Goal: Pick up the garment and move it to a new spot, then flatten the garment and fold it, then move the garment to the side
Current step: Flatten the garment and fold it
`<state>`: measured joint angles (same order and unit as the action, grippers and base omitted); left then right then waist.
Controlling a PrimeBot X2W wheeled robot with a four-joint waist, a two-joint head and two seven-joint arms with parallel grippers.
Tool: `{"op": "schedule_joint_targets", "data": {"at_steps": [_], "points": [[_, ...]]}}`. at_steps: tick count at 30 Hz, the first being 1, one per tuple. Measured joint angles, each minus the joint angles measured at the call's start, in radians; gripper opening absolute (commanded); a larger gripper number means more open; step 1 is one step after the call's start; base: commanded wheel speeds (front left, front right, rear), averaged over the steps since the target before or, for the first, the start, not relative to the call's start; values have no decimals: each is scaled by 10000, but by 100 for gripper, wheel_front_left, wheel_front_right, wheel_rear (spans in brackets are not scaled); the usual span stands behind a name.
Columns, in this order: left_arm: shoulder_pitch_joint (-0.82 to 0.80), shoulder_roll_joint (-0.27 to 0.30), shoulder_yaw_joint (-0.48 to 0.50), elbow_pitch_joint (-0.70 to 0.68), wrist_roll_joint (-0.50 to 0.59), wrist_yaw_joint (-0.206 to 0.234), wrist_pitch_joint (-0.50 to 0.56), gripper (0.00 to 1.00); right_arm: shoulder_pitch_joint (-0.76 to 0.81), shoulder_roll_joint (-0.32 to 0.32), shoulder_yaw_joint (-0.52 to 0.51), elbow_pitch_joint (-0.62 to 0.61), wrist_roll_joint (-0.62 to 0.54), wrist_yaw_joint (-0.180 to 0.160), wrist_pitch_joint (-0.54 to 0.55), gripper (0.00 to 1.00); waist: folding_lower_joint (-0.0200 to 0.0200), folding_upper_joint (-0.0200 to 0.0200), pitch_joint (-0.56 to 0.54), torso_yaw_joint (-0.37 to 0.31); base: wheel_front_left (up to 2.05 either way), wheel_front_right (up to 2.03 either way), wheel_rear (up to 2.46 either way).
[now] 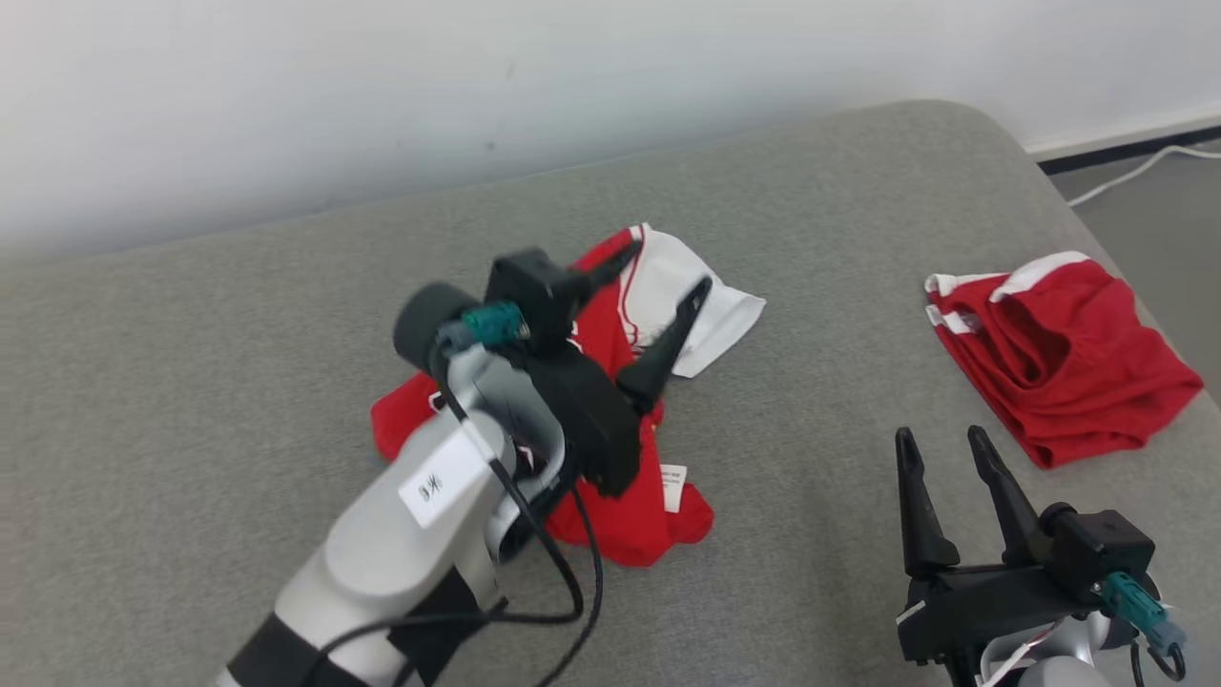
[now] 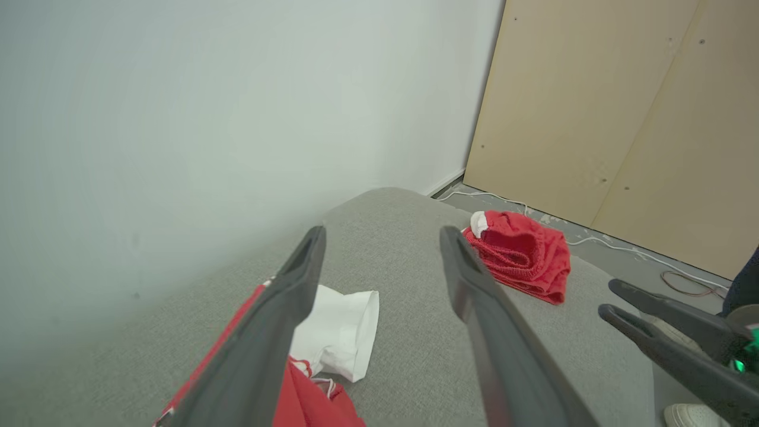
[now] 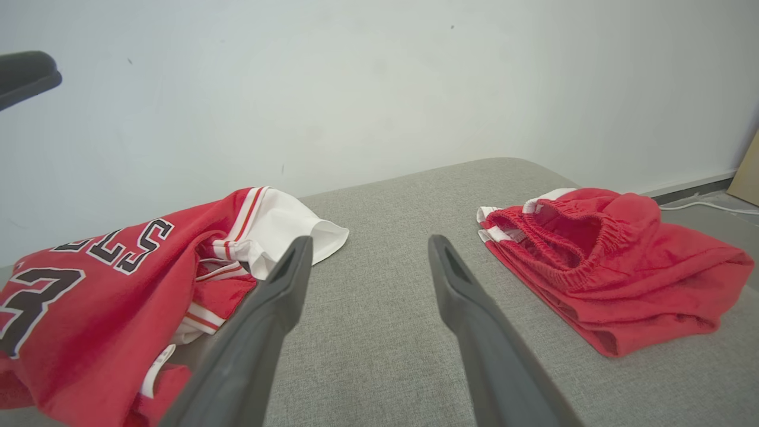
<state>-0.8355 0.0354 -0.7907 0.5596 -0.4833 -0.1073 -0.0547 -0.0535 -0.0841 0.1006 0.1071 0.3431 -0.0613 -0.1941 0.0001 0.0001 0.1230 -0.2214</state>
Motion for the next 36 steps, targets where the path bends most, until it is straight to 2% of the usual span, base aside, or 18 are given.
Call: {"op": "schedule_joint_targets", "data": {"at_steps": [5,9,15,25,36], "points": [[634,19,-407,-380,-211,-155,-73,100,68,-98,-102,0,0,-8,-42,100,-1,0,-124,409,0,0,0],[1110,59,-1202,-780,-201,-171,199,100,248,-132,-113,-52,0,-13,-46,100,-2,0,-260,778,0,0,0],[1405,424,-1710,-894,-199,-173,456,100,296,-171,-115,-71,0,-17,-33,100,-2,0,-357,895,0,0,0],[1524,608,-2631,-761,-198,-174,1091,100,466,-357,-276,-263,-15,-138,15,100,-2,-1,-195,232,0,0,0],[1122,614,-2702,527,-142,-174,2180,100,430,-244,-81,-399,-15,-148,88,100,-1,0,345,-724,0,0,0]]}}
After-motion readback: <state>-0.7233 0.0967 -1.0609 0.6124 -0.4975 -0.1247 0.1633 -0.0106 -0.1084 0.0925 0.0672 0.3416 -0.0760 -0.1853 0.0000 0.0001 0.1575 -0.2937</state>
